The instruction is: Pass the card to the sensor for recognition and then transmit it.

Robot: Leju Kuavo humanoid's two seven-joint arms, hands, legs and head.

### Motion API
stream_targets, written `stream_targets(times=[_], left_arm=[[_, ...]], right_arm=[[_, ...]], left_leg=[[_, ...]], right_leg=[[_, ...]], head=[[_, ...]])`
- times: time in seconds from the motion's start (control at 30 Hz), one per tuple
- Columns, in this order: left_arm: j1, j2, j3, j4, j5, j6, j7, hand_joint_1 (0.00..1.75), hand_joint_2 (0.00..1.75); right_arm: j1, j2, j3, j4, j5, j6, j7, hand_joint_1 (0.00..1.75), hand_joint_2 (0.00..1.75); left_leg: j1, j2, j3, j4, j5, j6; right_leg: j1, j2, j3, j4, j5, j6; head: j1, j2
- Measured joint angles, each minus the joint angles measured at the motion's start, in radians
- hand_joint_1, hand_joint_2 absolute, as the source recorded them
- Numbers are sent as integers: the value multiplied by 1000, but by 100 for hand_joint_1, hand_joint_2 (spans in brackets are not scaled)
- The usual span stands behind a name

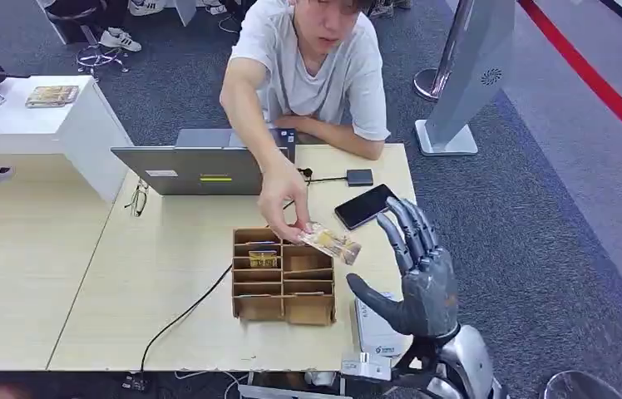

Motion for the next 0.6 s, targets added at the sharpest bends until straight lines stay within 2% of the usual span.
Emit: stream_targets(times=[0.37, 0.43, 0.47, 0.5, 0.53, 0.57, 0.6], left_arm=[[-3, 0, -1, 0, -10, -5, 4, 0, 0], [-3, 0, -1, 0, -10, -5, 4, 0, 0], [-3, 0, -1, 0, -10, -5, 4, 0, 0], [-3, 0, -1, 0, -10, -5, 4, 0, 0], [-3, 0, -1, 0, -10, -4, 4, 0, 0], [-3, 0, -1, 0, -10, -4, 4, 0, 0], [-3, 0, -1, 0, -10, -3, 4, 0, 0]], right_arm=[[-50, 6, 51, 30, 13, 1, 32, 0, 175], [-54, 6, 58, 35, 13, 1, 37, 26, 175], [-56, 6, 61, 37, 13, 0, 39, 30, 175], [-58, 6, 65, 39, 13, 0, 40, 45, 175], [-59, 6, 67, 40, 13, 0, 43, 108, 175], [-59, 6, 71, 40, 12, 0, 45, 147, 175], [-60, 6, 73, 41, 12, 0, 47, 166, 175]], left_leg=[[0, 0, 0, 0, 0, 0], [0, 0, 0, 0, 0, 0], [0, 0, 0, 0, 0, 0], [0, 0, 0, 0, 0, 0], [0, 0, 0, 0, 0, 0], [0, 0, 0, 0, 0, 0], [0, 0, 0, 0, 0, 0]], right_leg=[[0, 0, 0, 0, 0, 0], [0, 0, 0, 0, 0, 0], [0, 0, 0, 0, 0, 0], [0, 0, 0, 0, 0, 0], [0, 0, 0, 0, 0, 0], [0, 0, 0, 0, 0, 0], [0, 0, 0, 0, 0, 0]], head=[[0, 0], [0, 0], [0, 0], [0, 0], [0, 0], [0, 0], [0, 0]])
